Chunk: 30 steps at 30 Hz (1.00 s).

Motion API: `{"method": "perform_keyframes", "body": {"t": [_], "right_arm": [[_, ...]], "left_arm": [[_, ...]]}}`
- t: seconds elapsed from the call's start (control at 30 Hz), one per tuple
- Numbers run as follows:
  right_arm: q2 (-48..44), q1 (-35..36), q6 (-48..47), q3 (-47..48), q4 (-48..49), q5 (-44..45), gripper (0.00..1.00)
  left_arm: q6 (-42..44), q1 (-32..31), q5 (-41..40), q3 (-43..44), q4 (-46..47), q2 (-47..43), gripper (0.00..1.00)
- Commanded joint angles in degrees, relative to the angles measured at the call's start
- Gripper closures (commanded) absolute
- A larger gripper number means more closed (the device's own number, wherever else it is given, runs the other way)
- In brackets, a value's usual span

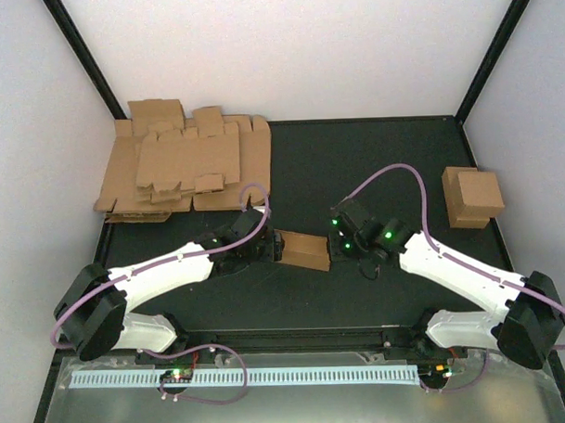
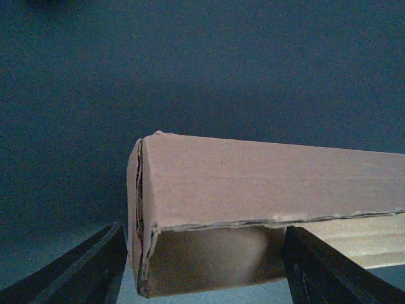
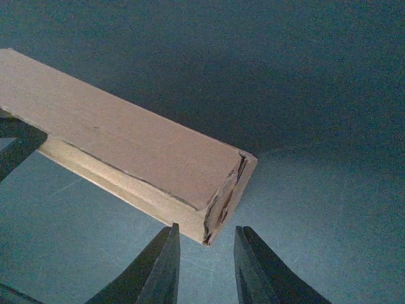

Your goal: Fold the paper box

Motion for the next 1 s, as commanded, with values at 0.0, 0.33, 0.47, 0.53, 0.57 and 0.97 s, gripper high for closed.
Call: {"method": "perform_keyframes", "body": {"t": [0.0, 0.33, 0.47, 0.53, 0.57, 0.97], "right_arm": [[1.89, 0.12, 0.22, 1.95, -0.60, 2.64, 0.73], [2.83, 0.10, 0.41, 1.95, -0.76, 2.07, 0.97], [2.15, 0.07, 0.87, 1.07, -0.53, 0.49, 0.98], [2.09, 0.16, 1.13, 0.54, -0.68, 0.24, 0.98], [2.11, 0.20, 1.25, 0.28, -0.73, 0.11, 0.98], [2.80, 0.45, 0.60, 0.10, -3.45, 2.04, 0.98]], "left_arm": [[0.16, -0.74, 0.35, 0.30, -4.63, 1.59, 0.30], [0.32, -0.85, 0.44, 0.69, -4.55, 1.89, 0.30], [0.16, -0.84, 0.53, 0.65, -4.55, 2.01, 0.30], [0.00, -0.91, 0.53, 0.58, -4.55, 1.91, 0.30], [-0.02, -0.92, 0.48, 0.57, -4.47, 1.80, 0.30], [-0.20, -0.93, 0.09, 0.57, -4.77, 2.04, 0.30]]}}
